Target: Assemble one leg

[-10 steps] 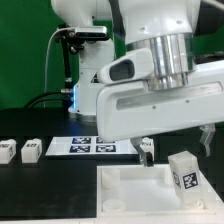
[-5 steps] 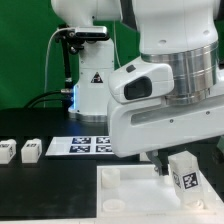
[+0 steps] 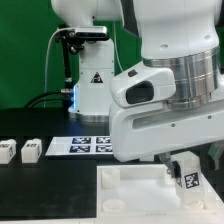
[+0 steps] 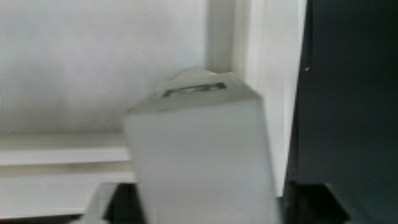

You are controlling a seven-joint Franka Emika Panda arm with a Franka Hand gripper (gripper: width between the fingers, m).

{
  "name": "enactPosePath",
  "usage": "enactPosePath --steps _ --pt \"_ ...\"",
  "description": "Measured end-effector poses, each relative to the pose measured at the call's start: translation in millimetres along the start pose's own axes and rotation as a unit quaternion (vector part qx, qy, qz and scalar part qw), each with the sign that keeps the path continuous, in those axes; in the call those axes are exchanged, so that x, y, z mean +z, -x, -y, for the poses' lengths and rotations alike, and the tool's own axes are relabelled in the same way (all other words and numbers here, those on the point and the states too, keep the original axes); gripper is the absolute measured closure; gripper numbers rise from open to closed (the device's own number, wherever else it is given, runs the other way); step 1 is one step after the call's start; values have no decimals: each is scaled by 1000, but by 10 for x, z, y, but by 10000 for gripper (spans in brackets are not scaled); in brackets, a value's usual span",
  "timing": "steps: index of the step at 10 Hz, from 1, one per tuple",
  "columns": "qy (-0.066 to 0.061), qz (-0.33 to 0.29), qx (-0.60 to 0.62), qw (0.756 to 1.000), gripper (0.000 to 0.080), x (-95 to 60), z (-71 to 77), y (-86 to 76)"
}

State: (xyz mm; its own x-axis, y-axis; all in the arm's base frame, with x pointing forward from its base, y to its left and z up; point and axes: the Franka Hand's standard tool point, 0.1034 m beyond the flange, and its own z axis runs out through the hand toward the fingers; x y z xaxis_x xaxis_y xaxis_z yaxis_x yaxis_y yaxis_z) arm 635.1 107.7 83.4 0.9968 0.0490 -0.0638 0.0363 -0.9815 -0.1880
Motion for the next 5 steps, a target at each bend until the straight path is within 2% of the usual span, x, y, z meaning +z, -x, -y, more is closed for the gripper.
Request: enactPosePath --steps 1,4,5 --pt "0 0 0 1000 509 0 -2 0" --pt "0 -1 26 1000 508 4 -3 -2" --pt "2 -3 77 997 508 11 -6 -5"
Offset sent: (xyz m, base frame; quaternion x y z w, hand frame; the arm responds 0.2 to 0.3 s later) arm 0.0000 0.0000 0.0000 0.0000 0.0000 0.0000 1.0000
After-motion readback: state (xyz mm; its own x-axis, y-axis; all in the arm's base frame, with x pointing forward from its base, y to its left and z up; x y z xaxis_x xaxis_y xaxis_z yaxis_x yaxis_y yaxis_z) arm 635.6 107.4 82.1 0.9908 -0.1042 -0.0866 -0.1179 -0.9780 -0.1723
